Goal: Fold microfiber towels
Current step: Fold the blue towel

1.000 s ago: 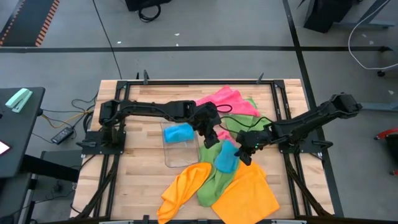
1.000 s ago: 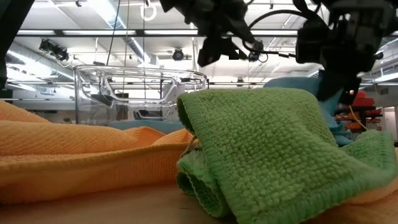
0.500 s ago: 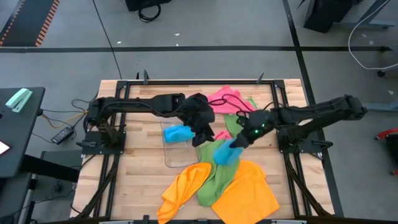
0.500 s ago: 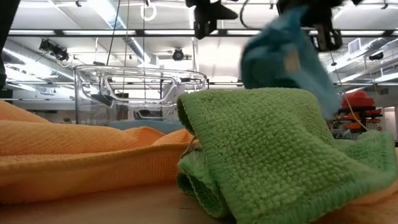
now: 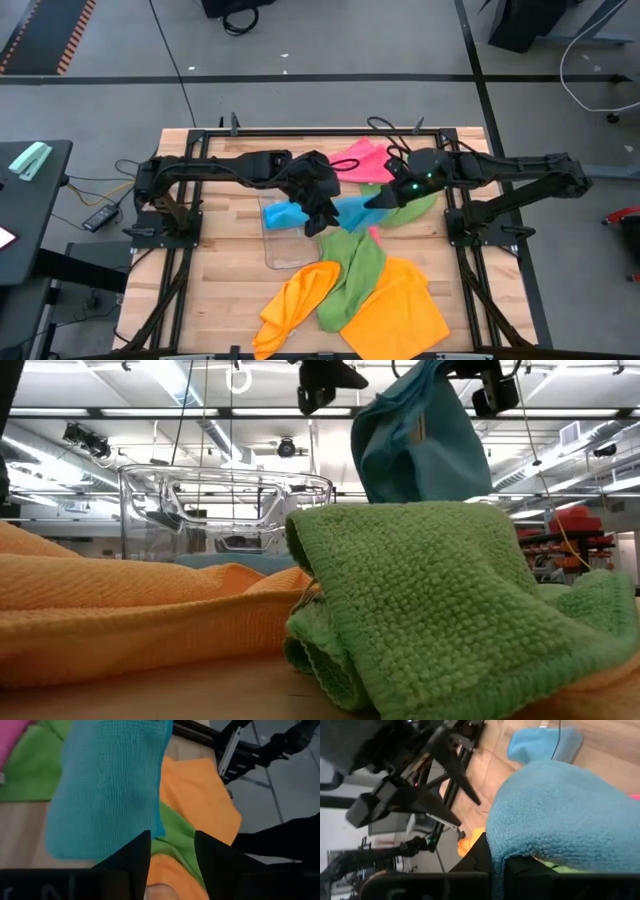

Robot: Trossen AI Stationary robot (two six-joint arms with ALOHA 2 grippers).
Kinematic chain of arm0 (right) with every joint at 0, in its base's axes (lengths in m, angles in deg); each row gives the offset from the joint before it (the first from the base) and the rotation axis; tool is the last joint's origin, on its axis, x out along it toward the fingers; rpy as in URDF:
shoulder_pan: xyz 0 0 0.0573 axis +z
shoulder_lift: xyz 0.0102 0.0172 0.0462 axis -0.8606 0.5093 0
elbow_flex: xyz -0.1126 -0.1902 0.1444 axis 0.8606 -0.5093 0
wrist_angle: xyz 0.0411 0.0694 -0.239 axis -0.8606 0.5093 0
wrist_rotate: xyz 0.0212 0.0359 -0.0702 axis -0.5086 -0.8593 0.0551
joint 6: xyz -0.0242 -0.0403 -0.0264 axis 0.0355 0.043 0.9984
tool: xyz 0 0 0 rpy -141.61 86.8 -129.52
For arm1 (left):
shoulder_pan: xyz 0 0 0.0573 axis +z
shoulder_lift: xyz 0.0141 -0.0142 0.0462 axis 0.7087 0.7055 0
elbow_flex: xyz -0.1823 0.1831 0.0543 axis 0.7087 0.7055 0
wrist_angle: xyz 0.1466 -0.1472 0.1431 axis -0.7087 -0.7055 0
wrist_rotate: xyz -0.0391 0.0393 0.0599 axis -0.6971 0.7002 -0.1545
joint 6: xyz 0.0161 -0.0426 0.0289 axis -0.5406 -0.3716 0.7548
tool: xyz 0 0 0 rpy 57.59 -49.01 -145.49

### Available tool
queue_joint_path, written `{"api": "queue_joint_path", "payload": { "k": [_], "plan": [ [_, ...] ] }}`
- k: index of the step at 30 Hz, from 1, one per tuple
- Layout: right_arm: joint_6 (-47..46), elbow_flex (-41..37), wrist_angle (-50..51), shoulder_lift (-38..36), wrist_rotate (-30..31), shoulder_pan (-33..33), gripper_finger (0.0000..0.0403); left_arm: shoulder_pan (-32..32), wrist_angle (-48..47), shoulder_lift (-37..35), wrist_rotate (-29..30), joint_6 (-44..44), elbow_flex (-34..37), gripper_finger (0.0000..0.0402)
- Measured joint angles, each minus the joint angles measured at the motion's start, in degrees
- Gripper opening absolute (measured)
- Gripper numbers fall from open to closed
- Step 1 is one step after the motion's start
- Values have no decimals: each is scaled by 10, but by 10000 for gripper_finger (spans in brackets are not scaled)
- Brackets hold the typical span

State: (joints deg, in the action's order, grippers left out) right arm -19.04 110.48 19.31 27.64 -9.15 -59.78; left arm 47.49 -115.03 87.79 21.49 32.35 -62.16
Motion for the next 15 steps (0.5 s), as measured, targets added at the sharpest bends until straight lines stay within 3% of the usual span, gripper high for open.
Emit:
{"api": "queue_joint_path", "payload": {
  "k": [15],
  "plan": [
    [-102,0,0,-2,21,65,13,-4,-28,-32,21,24,0,140]
  ]
}}
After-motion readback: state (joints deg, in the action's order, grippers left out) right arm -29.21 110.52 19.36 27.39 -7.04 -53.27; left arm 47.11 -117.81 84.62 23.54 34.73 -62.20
